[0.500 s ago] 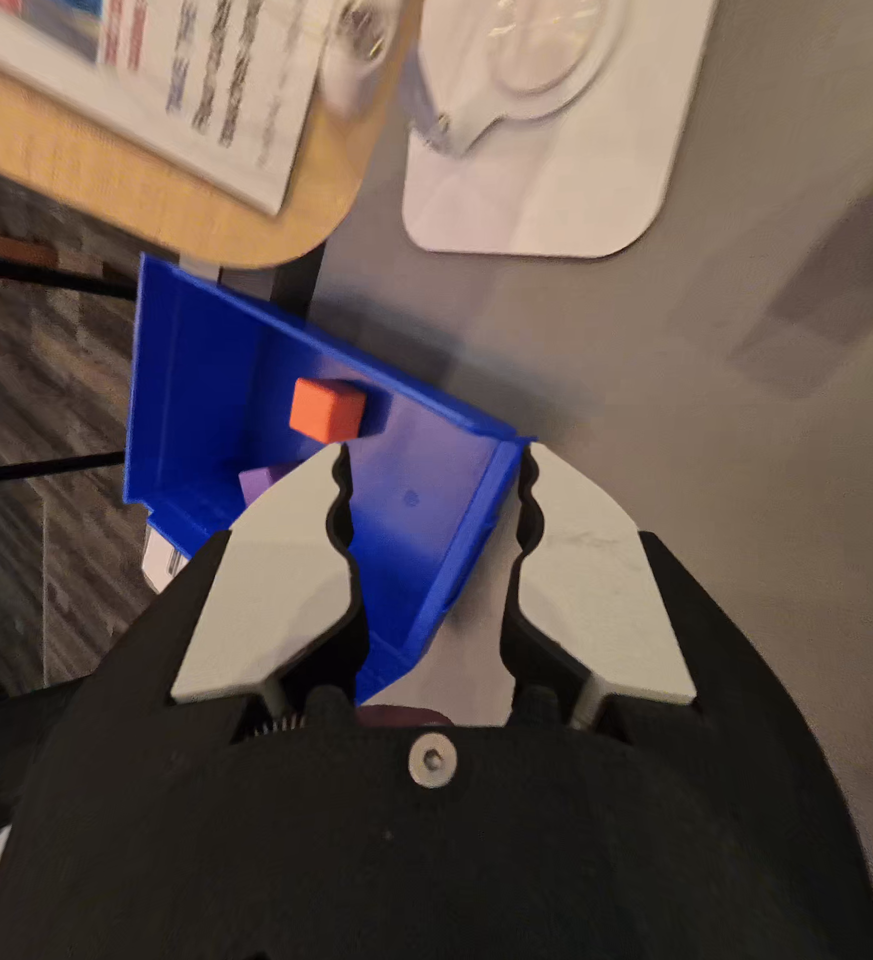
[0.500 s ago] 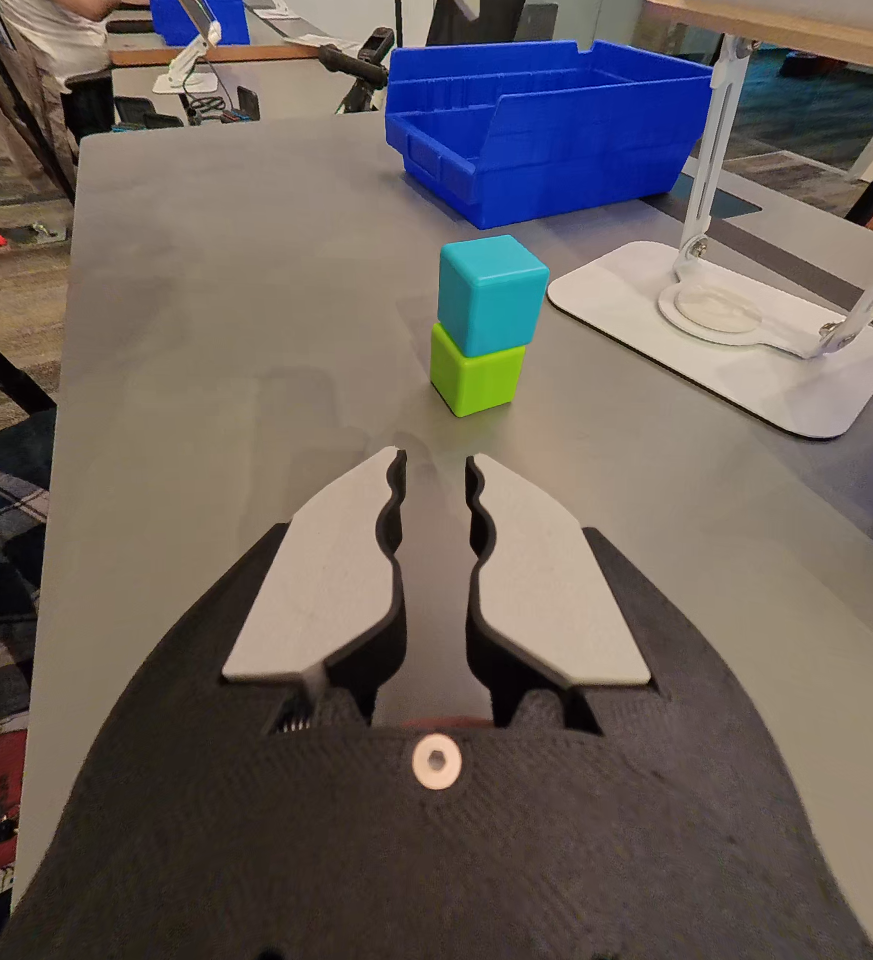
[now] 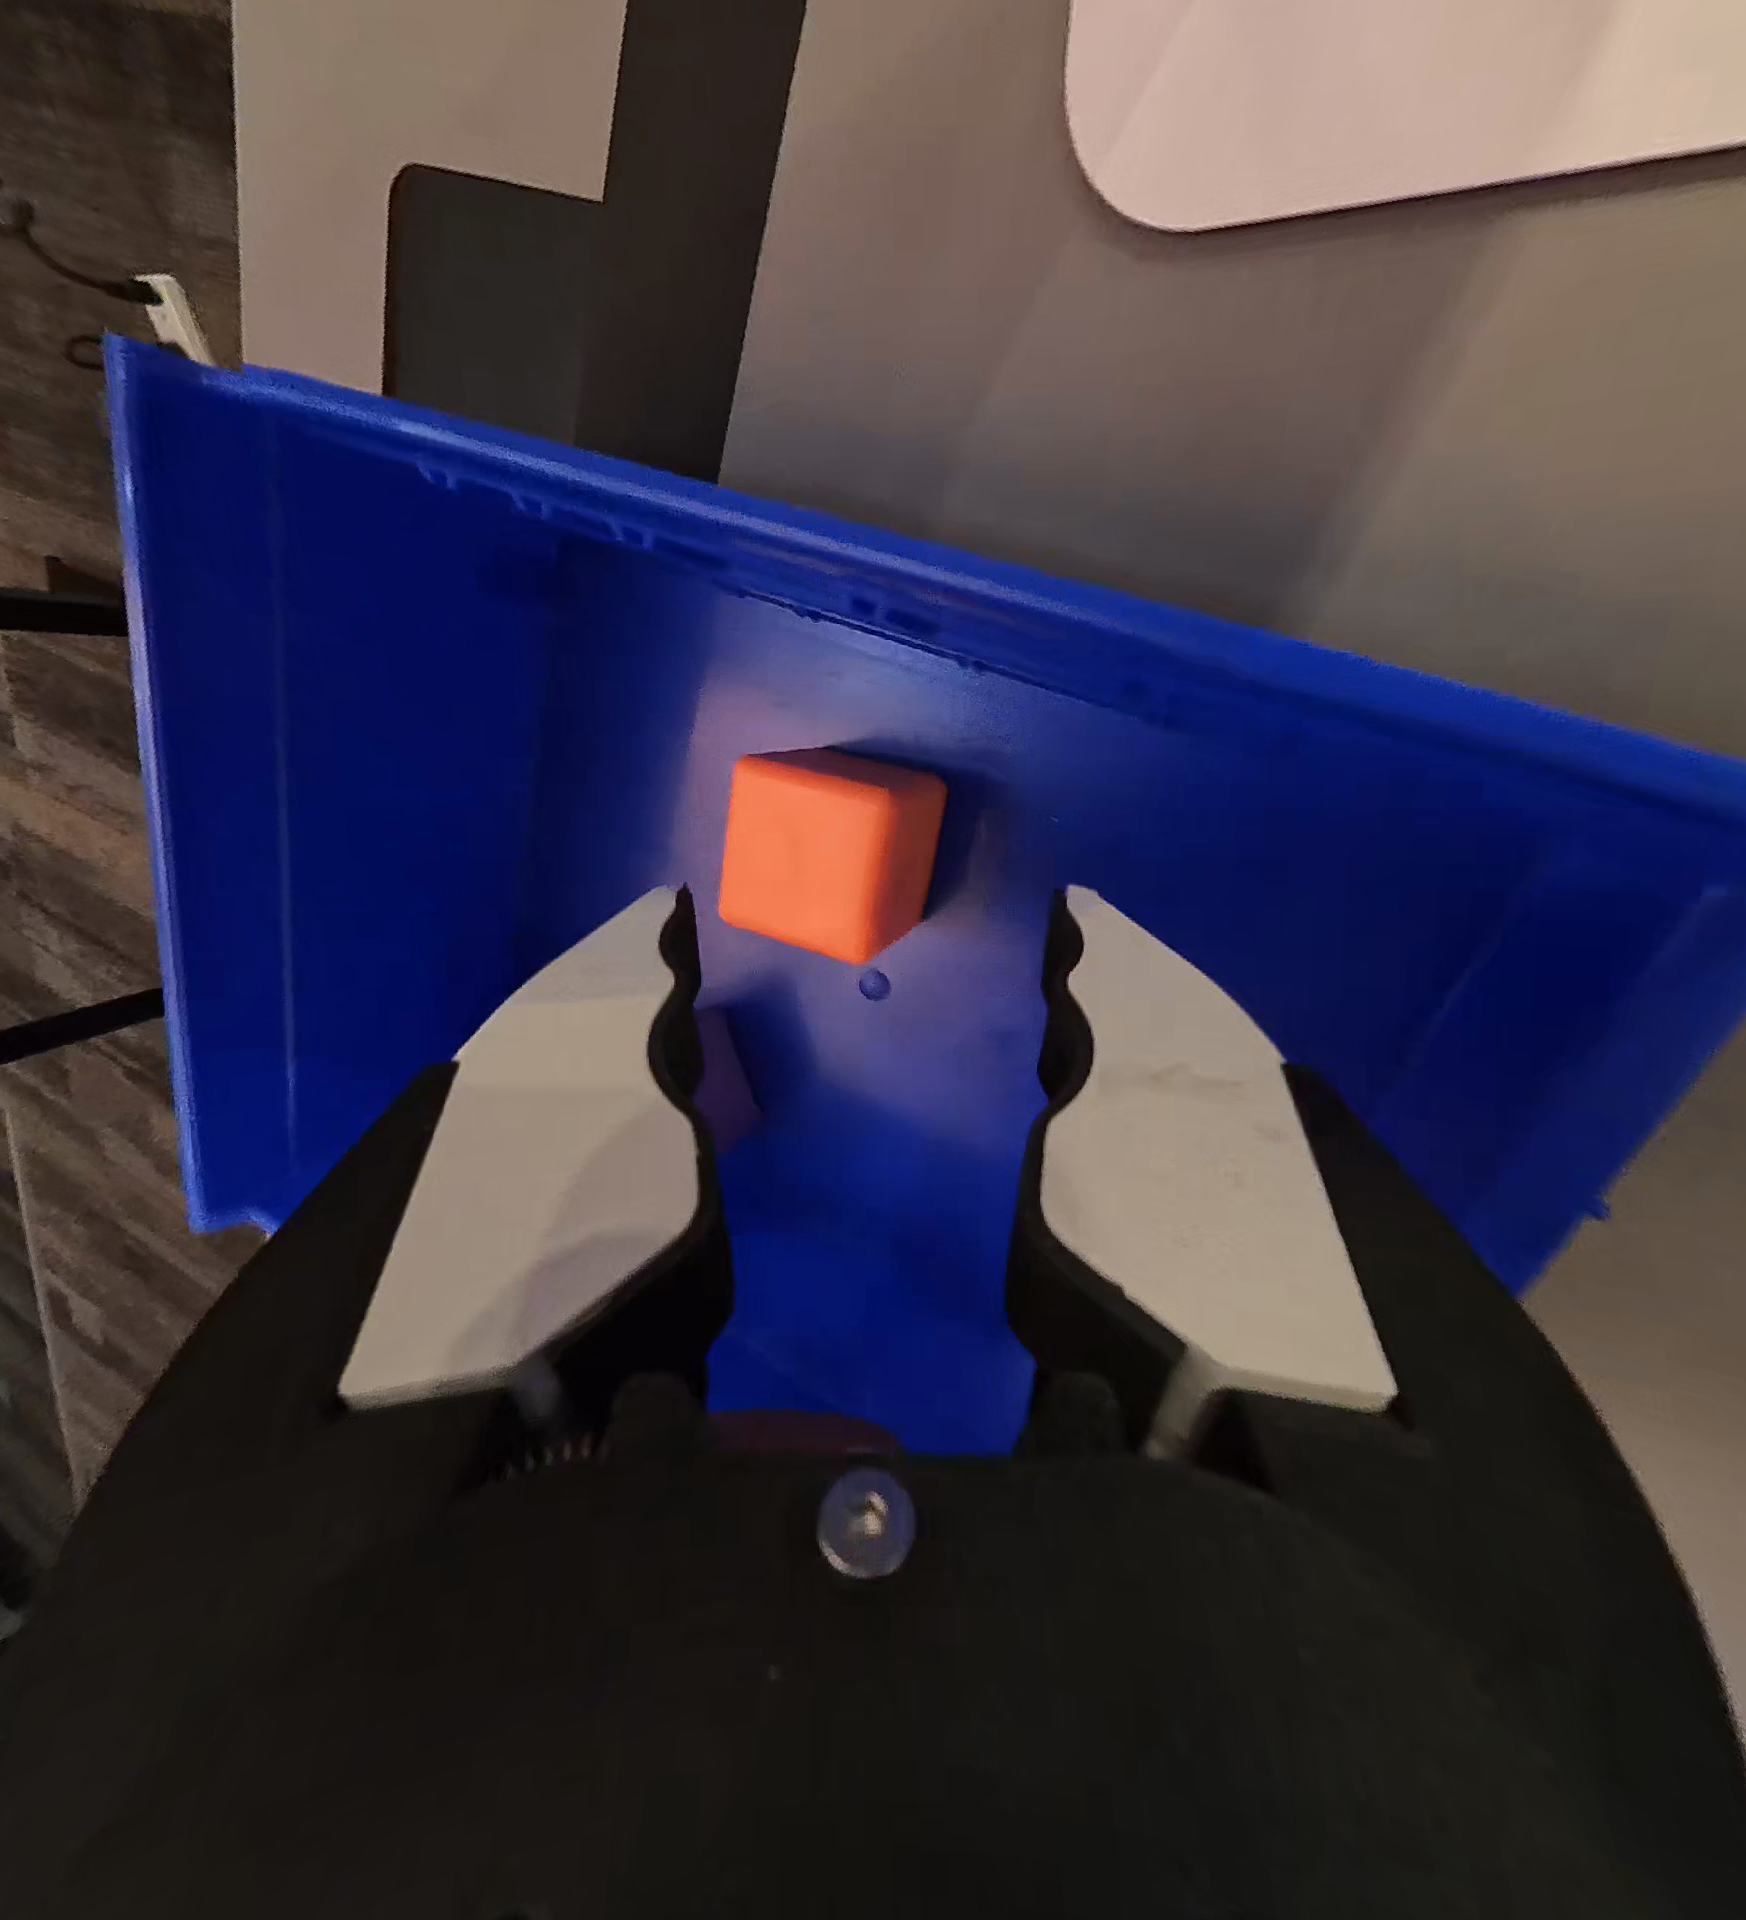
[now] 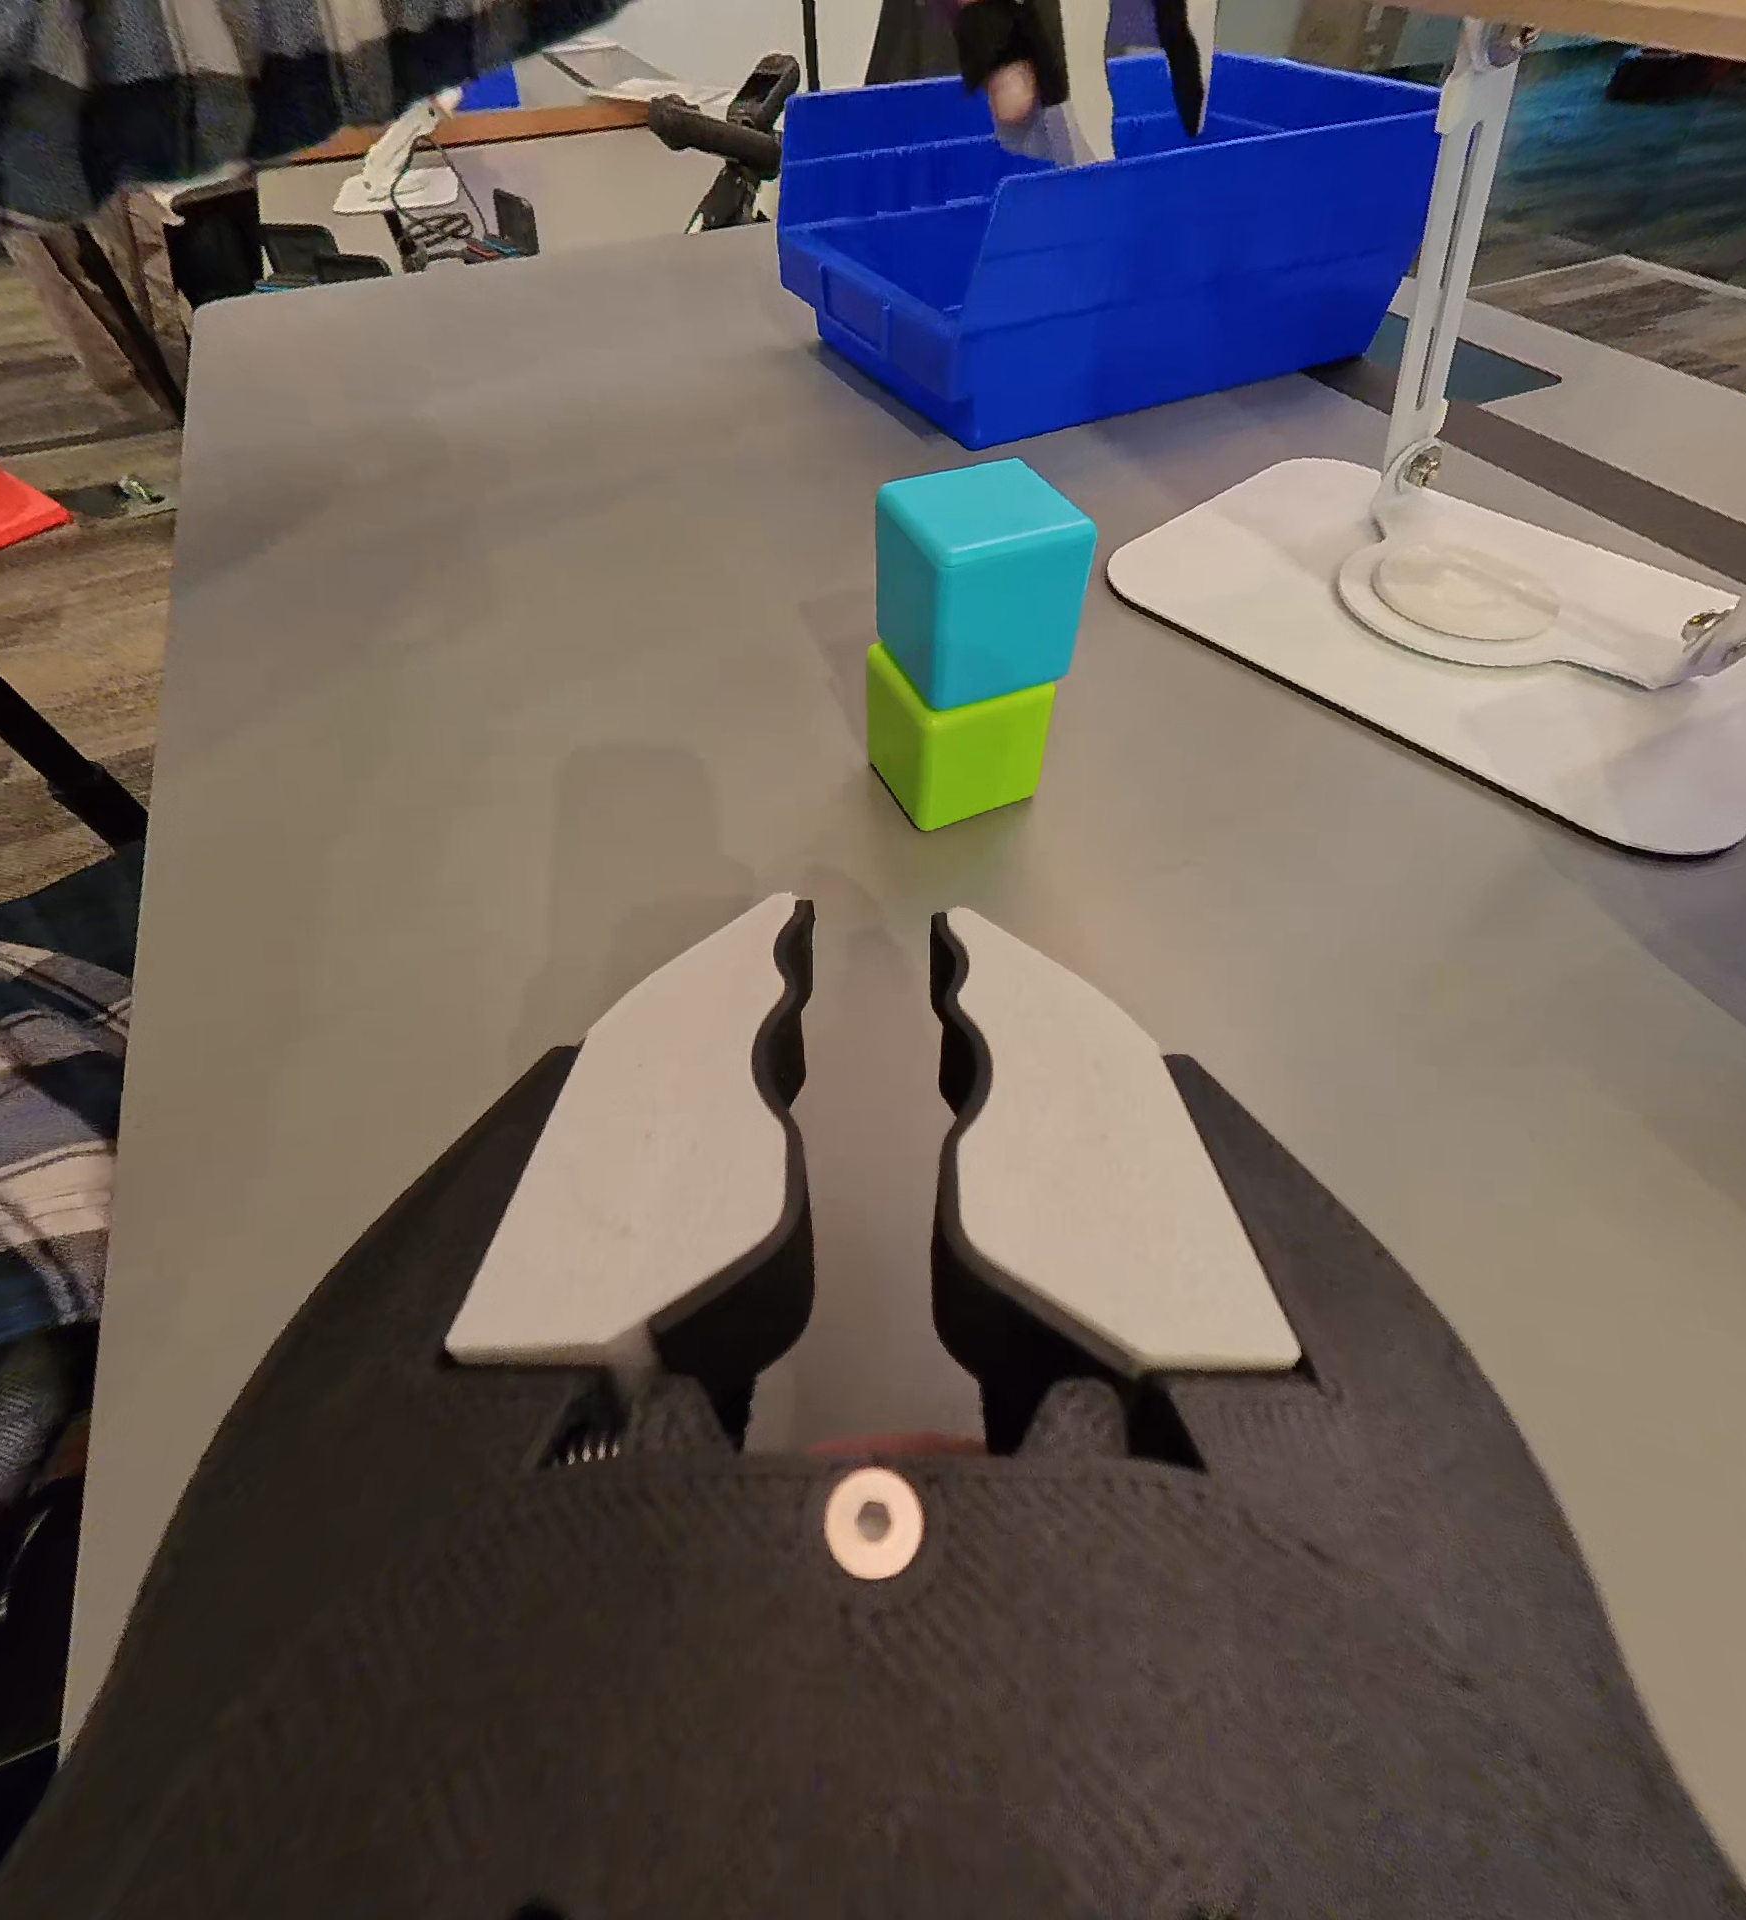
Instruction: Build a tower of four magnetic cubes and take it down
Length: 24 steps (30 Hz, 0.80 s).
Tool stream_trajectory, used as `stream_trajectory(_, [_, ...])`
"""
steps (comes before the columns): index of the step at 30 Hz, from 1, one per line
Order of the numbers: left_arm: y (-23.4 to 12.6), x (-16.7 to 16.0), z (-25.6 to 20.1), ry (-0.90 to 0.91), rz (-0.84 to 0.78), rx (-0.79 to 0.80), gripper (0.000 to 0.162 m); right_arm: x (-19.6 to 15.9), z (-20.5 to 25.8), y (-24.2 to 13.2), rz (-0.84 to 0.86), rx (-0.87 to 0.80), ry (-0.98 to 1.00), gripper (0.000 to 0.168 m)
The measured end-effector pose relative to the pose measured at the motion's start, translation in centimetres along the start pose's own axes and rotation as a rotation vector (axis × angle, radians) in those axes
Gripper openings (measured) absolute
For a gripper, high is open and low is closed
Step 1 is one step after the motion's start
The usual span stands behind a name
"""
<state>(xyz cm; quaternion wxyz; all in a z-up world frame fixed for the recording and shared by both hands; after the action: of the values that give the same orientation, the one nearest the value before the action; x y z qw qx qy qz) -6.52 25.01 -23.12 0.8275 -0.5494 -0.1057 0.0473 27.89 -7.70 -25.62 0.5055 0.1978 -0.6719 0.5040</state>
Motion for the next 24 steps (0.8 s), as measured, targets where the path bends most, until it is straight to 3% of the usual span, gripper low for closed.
stream_trajectory(7, [4.1, -0.9, 1.3, 0.023, 0.03, -0.058, 0.058, 0.1, -0.3, -0.1, -0.009, 0.012, 0.024, 0.021])
stream_trajectory(24, [7.4, -1.5, 0.9, 0.003, 0.075, -0.147, 0.054, 0.1, -0.3, -0.1, -0.014, 0.01, 0.016, 0.021])
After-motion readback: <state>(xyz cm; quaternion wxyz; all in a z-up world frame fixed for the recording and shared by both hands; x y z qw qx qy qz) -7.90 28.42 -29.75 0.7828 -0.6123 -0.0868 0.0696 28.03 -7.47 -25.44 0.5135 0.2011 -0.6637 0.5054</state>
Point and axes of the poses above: each gripper's, where its closed fingertips meet, y out along the fingers, x out of its top, z = x × y across the jaws, the point moved 3 cm from there along -y, back along the fingers, and after that the axes turned 8 degrees about z, right-handed, at the moved point
